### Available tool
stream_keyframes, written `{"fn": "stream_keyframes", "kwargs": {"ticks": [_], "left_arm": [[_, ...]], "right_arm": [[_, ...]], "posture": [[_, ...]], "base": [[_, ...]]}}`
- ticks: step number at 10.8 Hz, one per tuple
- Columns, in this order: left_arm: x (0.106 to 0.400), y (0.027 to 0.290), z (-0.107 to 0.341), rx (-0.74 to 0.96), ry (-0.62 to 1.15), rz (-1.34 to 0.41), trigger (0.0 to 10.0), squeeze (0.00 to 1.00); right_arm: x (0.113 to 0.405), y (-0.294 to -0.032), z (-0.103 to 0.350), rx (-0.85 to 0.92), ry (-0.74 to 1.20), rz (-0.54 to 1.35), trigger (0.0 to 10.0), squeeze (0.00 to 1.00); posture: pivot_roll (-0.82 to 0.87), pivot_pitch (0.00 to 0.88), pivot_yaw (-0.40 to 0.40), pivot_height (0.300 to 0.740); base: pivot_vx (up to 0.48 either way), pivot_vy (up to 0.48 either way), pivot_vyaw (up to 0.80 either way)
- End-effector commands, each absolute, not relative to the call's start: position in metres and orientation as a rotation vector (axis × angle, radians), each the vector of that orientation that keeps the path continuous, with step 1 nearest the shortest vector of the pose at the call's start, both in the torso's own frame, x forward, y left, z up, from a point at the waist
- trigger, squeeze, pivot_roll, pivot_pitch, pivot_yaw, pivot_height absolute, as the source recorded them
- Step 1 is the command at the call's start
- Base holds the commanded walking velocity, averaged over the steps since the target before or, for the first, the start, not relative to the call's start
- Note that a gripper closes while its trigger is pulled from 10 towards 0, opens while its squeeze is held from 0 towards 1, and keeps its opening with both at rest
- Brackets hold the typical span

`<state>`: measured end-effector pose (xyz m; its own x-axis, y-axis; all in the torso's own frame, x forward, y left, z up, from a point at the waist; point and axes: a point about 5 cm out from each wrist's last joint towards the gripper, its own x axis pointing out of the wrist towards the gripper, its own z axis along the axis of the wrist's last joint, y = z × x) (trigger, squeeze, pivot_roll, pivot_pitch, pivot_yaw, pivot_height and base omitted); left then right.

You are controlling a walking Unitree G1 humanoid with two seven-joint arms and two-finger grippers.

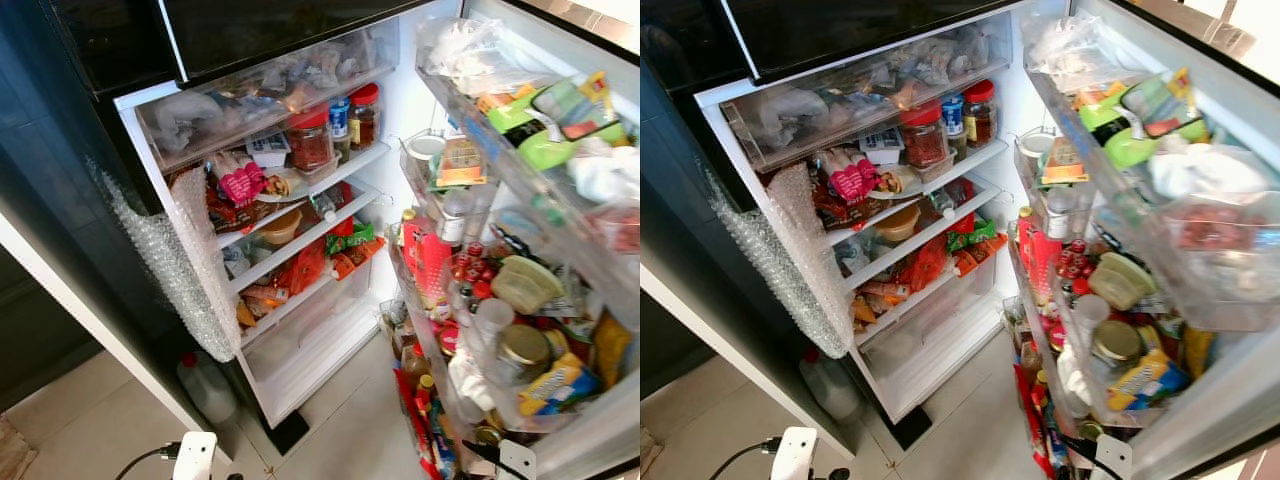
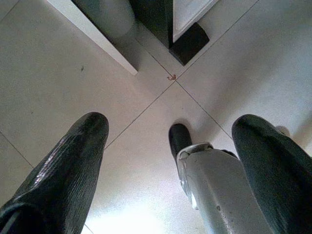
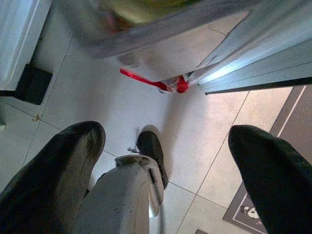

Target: Restocking fridge

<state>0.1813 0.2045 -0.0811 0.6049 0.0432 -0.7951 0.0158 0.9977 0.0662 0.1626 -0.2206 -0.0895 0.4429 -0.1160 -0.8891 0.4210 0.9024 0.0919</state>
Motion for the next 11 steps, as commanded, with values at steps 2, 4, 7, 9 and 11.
{"fn": "stream_keyframes", "kwargs": {"ticks": [2, 4, 7, 9, 11], "left_arm": [[0.1786, 0.2069, -0.0821, 0.082, 0.933, 0.014, 10.0, 0.0], [0.1781, 0.2068, -0.0824, 0.081, 0.933, 0.013, 10.0, 0.0], [0.178, 0.2069, -0.0823, 0.079, 0.931, 0.013, 10.0, 0.0], [0.1783, 0.207, -0.0822, 0.075, 0.93, 0.016, 10.0, 0.0], [0.1785, 0.2071, -0.082, 0.075, 0.93, 0.018, 10.0, 0.0]], "right_arm": [[0.1617, -0.219, -0.09, 0.332, 1.063, -0.316, 10.0, 0.0], [0.1613, -0.2192, -0.0901, 0.323, 1.064, -0.308, 10.0, 0.0], [0.1611, -0.2201, -0.0901, 0.316, 1.061, -0.324, 10.0, 0.0], [0.1614, -0.2203, -0.09, 0.315, 1.061, -0.329, 10.0, 0.0], [0.1615, -0.2203, -0.0899, 0.315, 1.06, -0.335, 10.0, 0.0]], "posture": [[-0.11, 0.015, 0.029, 0.74], [-0.11, 0.007, 0.029, 0.74], [-0.11, 0.01, 0.029, 0.74], [-0.11, 0.014, 0.03, 0.74], [-0.11, 0.017, 0.031, 0.74]], "base": [[0.0, 0.0, 0.0], [0.0, 0.0, 0.0], [0.0, 0.0, 0.0], [0.0, 0.0, 0.0], [0.0, 0.0, 0.0]]}}
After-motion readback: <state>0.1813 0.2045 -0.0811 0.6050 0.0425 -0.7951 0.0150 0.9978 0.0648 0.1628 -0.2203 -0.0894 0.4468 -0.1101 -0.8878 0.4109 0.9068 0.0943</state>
